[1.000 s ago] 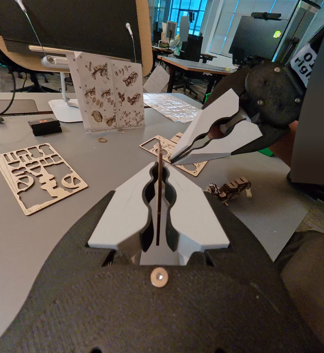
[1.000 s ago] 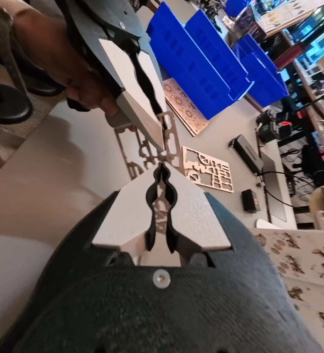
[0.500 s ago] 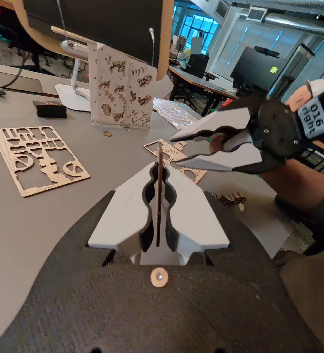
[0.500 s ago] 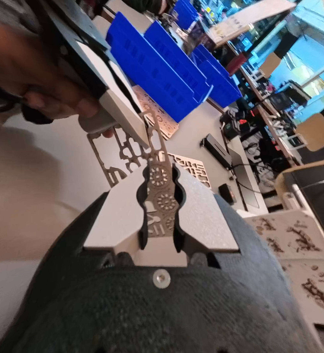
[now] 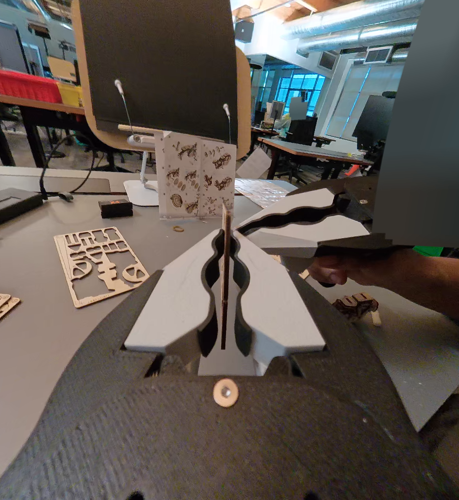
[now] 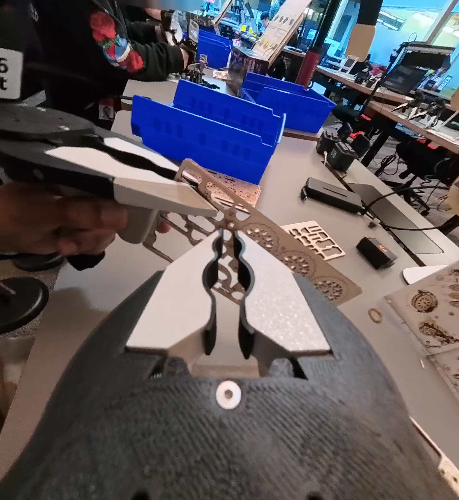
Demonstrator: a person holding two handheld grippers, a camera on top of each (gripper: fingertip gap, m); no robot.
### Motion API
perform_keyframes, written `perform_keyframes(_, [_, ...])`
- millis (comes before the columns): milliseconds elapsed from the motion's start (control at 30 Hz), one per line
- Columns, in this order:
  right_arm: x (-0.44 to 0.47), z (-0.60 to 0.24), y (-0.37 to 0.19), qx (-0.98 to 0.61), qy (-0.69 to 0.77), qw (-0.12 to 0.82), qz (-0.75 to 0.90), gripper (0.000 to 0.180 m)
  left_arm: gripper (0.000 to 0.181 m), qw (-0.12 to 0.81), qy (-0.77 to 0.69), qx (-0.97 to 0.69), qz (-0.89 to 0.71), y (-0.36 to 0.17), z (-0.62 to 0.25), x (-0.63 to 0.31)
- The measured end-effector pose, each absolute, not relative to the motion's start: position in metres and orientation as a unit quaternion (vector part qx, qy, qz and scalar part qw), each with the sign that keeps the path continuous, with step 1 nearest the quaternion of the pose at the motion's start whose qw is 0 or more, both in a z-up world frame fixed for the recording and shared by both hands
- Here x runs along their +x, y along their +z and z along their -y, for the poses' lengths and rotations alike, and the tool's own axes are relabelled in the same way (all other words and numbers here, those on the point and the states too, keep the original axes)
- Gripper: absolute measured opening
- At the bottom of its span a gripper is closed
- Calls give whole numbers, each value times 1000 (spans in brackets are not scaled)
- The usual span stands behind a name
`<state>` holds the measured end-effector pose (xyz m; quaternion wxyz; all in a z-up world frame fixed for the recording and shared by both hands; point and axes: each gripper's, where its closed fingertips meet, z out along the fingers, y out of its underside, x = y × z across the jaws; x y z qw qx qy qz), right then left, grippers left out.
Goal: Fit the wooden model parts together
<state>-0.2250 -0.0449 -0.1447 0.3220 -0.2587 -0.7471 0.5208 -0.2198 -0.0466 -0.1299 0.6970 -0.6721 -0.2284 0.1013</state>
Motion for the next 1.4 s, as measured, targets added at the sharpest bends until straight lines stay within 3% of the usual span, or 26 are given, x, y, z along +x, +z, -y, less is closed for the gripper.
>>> perform_keyframes(400, [-225,43,-131,-271,529,345,726,2,1,708,108,-655,241,-126,44,-213])
perform_keyframes(1000, [-221,45,-124,-287,571,280,716,4,0,686,116,-681,229,-139,39,-212])
perform_keyframes(1267, [-226,36,-126,-269,532,329,732,2,0,705,96,-657,249,-130,46,-217])
perform_keyframes(1400, [-230,25,-122,-240,499,375,743,21,0,707,92,-657,245,-131,46,-217])
